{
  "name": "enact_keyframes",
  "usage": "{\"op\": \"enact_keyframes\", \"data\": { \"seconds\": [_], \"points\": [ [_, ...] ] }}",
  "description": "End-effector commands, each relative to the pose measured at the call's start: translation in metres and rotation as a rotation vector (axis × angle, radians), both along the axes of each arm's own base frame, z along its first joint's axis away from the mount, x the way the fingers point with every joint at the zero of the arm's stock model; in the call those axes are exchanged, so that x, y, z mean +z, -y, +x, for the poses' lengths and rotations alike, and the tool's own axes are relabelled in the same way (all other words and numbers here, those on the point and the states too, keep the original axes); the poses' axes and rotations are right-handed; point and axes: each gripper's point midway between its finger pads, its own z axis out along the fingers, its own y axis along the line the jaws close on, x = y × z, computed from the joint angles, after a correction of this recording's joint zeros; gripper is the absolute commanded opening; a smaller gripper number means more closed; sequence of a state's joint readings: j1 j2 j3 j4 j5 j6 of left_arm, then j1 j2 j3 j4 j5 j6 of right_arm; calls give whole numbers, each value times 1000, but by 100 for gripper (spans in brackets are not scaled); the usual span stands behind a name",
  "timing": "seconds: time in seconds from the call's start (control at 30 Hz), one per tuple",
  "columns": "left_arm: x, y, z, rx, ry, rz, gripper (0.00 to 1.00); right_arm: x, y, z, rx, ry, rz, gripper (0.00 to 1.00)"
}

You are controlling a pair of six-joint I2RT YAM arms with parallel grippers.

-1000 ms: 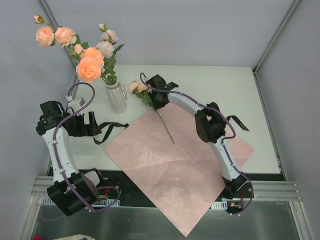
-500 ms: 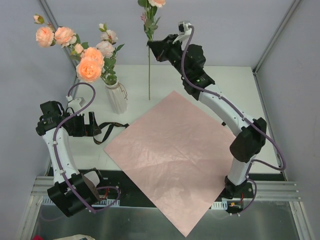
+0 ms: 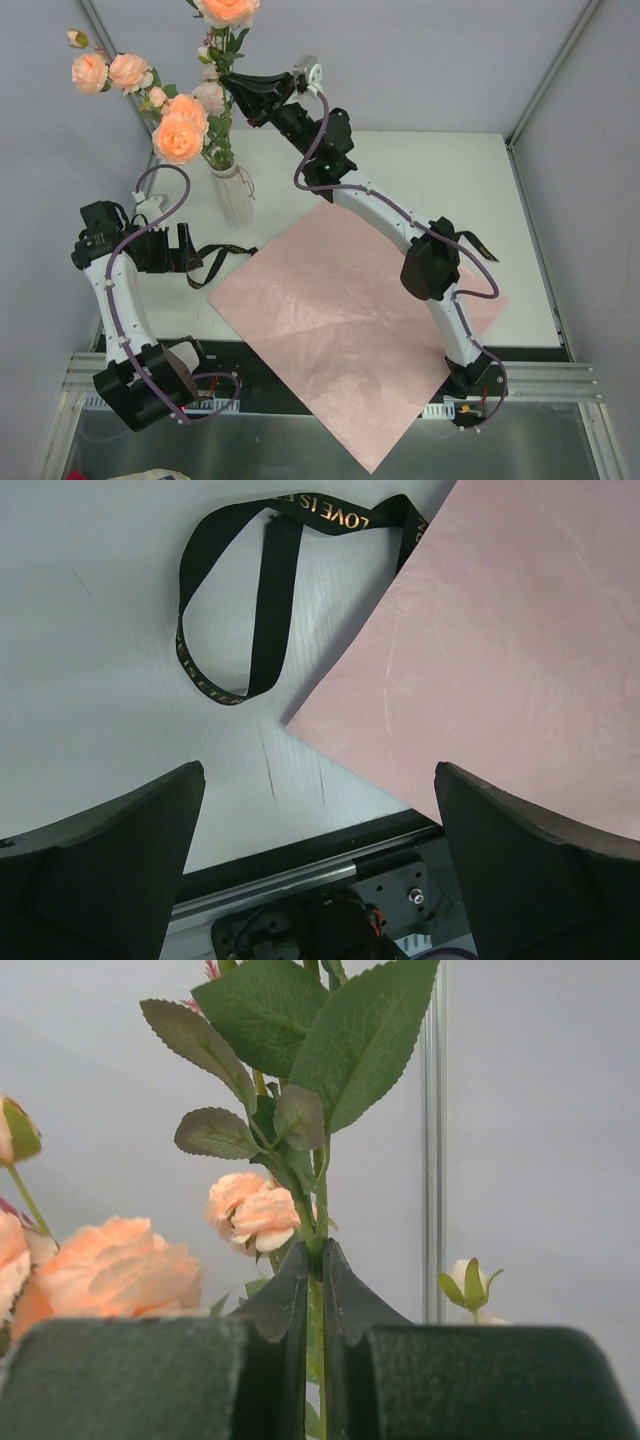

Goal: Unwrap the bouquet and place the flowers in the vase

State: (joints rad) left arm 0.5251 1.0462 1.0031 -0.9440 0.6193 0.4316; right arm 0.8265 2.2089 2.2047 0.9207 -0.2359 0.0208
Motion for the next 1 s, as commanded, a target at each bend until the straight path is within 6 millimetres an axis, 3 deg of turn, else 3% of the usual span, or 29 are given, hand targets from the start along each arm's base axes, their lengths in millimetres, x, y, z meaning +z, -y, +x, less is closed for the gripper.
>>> {"op": "enact_keyframes", "data": {
  "seconds": [0.0,0.5,0.63,0.97],
  "points": [
    [11,0,2,-16,2,-6,99,43,20,-22,-23,203,96,0],
    [19,-8,-4,-30,-46,38,99,8,6,-2,-36,206,142,0],
    [17,-6,0,-28,-61,3,99,-14,-1,4,-22,178,107,1],
    [18,-3,-1,-29,-48,-8,99,-111,-34,14,7,12,-21,1]
  ]
}}
